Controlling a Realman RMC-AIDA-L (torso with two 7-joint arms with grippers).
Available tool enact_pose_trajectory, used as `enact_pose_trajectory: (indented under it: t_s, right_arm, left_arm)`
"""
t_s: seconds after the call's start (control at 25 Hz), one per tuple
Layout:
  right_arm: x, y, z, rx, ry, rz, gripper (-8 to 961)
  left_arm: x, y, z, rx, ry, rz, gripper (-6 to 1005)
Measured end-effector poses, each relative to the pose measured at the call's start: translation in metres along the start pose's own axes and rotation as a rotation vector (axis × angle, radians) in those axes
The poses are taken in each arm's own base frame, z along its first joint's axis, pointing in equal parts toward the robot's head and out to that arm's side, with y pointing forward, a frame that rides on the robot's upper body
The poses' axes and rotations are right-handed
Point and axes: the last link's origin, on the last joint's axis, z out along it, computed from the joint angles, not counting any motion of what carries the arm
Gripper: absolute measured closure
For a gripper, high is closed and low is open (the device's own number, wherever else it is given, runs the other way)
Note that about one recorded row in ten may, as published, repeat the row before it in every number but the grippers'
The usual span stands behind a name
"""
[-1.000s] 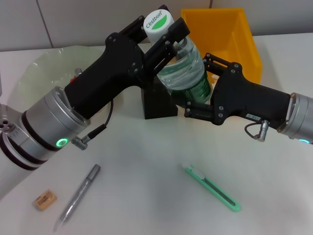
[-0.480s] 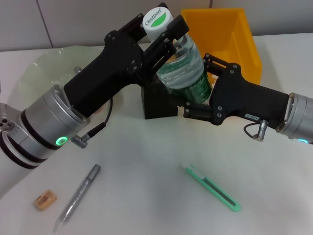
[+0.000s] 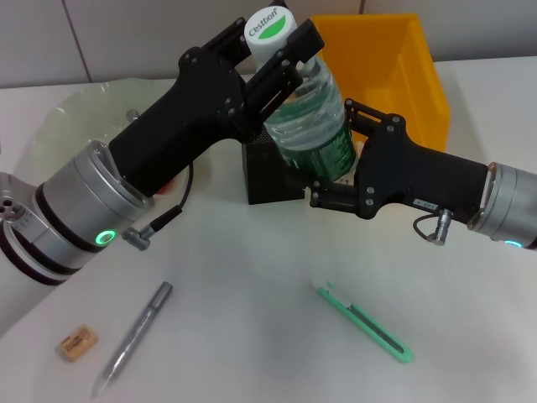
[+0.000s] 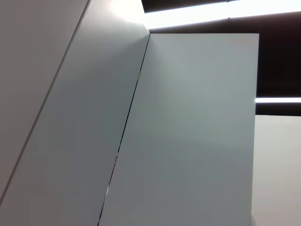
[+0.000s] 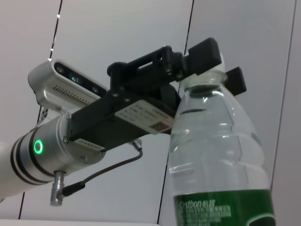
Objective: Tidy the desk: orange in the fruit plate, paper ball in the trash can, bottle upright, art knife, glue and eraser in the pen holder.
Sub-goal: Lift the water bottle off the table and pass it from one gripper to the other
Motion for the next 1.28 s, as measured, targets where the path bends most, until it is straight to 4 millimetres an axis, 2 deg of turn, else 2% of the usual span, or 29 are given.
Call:
enact_pose_trajectory:
  t_s: [1.28]
  right_arm:
    - [0.005,0.003,0.000,0.009,0.016,0.007,169]
  left_arm:
    - [0.011,0.004,0.012,-0.047,0.049,0.012,565]
